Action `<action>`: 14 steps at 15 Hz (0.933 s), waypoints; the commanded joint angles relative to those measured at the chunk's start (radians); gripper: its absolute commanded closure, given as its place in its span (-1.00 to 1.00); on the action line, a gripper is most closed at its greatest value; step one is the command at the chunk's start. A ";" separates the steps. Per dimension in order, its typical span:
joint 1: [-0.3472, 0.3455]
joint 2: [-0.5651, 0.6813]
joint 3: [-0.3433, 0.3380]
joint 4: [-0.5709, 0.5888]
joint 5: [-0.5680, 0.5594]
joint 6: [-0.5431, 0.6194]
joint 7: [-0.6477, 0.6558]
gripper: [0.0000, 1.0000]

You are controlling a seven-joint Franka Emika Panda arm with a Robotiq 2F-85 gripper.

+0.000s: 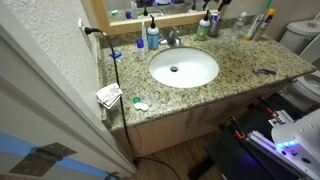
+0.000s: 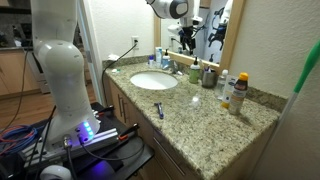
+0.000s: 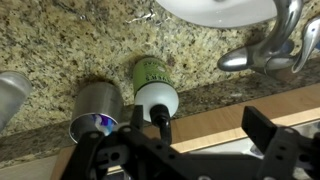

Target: Move all the bottles away from the sink

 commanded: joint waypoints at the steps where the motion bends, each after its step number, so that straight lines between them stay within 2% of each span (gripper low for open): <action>1: -0.016 0.023 0.014 0.027 -0.005 -0.007 0.014 -1.00; 5: -0.010 0.089 -0.002 0.061 -0.049 0.020 0.062 -1.00; 9: -0.024 0.140 0.012 0.068 -0.005 0.083 0.069 -1.00; 14: -0.017 0.191 0.001 0.072 -0.012 0.180 0.102 -1.00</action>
